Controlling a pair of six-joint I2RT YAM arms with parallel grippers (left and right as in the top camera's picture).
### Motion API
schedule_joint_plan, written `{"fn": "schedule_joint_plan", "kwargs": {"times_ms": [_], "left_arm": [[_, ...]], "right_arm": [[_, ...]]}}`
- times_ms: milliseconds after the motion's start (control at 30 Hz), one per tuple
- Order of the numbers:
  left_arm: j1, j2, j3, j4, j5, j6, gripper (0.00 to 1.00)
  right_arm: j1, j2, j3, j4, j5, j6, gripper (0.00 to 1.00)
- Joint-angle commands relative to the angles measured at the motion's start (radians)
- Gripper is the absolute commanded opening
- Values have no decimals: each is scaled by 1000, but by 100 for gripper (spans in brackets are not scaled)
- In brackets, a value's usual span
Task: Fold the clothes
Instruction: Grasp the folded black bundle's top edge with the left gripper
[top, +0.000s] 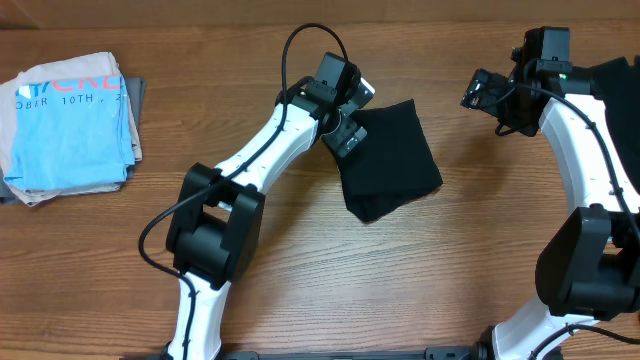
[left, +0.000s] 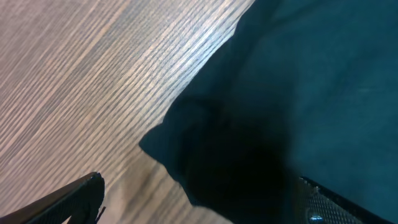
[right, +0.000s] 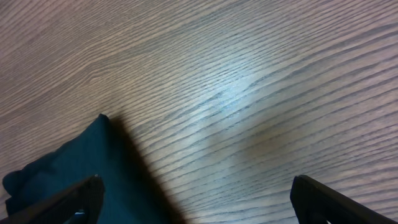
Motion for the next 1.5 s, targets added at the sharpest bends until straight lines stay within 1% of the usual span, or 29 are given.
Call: {"fn": "schedule_joint_plan", "kwargs": {"times_ms": [0, 167, 267, 333, 433, 567, 767, 833, 933, 1033, 1100, 1300, 1467], "left_arm": [[5, 43, 0, 12, 12, 77, 100], [13, 107, 0, 29, 12, 76, 100], [18, 141, 0, 34, 11, 56, 100], [22, 147, 0, 26, 13, 16, 100], [22, 145, 0, -8, 13, -77, 100], [20, 144, 1, -134, 24, -169, 100], [17, 144, 1, -372, 203, -206, 100], [14, 143, 1, -423, 231, -238, 100], [11, 126, 3, -458, 205, -306, 100], [13, 81, 18, -460, 129, -382, 100], [13, 39, 39, -460, 81, -411, 100], [7, -105, 76, -435, 60, -413, 100], [10, -126, 74, -422, 61, -352, 100]], "right_arm": [[-2, -1, 2, 2, 6, 2, 100], [-2, -1, 2, 2, 6, 2, 100], [-2, -1, 2, 2, 6, 1, 100], [-2, -1, 2, 2, 6, 2, 100], [-2, -1, 2, 2, 6, 2, 100], [-2, -1, 2, 2, 6, 2, 100], [-2, -1, 2, 2, 6, 1, 100], [-2, -1, 2, 2, 6, 2, 100], [-2, -1, 2, 2, 6, 2, 100], [-2, -1, 2, 2, 6, 2, 100], [-2, -1, 2, 2, 6, 2, 100], [-2, -1, 2, 2, 6, 2, 100], [-2, -1, 2, 2, 6, 1, 100]]}}
